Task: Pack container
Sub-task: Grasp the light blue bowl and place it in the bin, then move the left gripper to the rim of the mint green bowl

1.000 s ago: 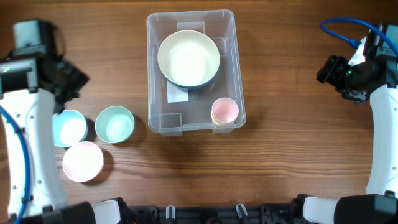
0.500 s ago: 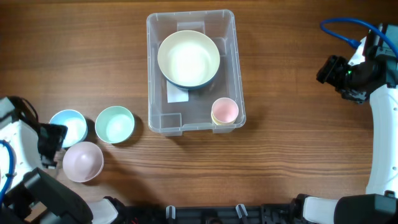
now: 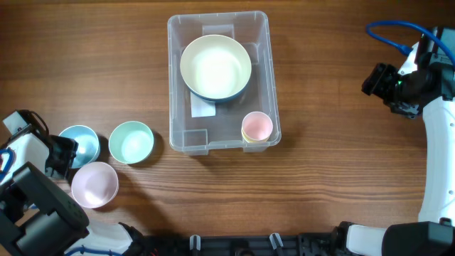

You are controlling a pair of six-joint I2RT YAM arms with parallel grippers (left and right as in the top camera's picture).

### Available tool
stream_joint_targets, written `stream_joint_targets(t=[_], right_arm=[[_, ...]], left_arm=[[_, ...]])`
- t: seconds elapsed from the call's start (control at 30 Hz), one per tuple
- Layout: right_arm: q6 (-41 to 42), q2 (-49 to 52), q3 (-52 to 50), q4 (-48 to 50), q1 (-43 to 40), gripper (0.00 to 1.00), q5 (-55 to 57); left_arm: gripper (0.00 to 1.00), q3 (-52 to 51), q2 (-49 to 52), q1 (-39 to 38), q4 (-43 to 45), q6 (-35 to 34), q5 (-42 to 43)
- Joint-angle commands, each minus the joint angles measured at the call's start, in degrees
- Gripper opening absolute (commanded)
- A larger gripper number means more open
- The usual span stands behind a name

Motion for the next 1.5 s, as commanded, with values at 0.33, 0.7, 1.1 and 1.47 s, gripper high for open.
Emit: stream_joint_targets(t=[0.33,0.7,1.1,1.47], right_arm=[[-0.57,0.66,-0.22,0.07,-0.04,0.77,-0.50],[-0.52,0.66,-0.22,0.11,-0.04,0.77,-0.50],[-0.57,0.66,-0.22,-0.02,-0.04,0.77,-0.55],[-0.61,0.66,-0.22,-0.28,-0.04,0.77,-1.16]], left_arm=[[0.04,5.05,-1.53,0.09,-3.10,0.72,6.84],[0.04,29.83,-13.90,-15.30,-28.55,5.31,13.40],[0.04,35.56,-9.55,-59.98,-30.82,-5.27,5.86],[0.04,35.56,3.67,-66.97,-34.88,-3.69,1.55]])
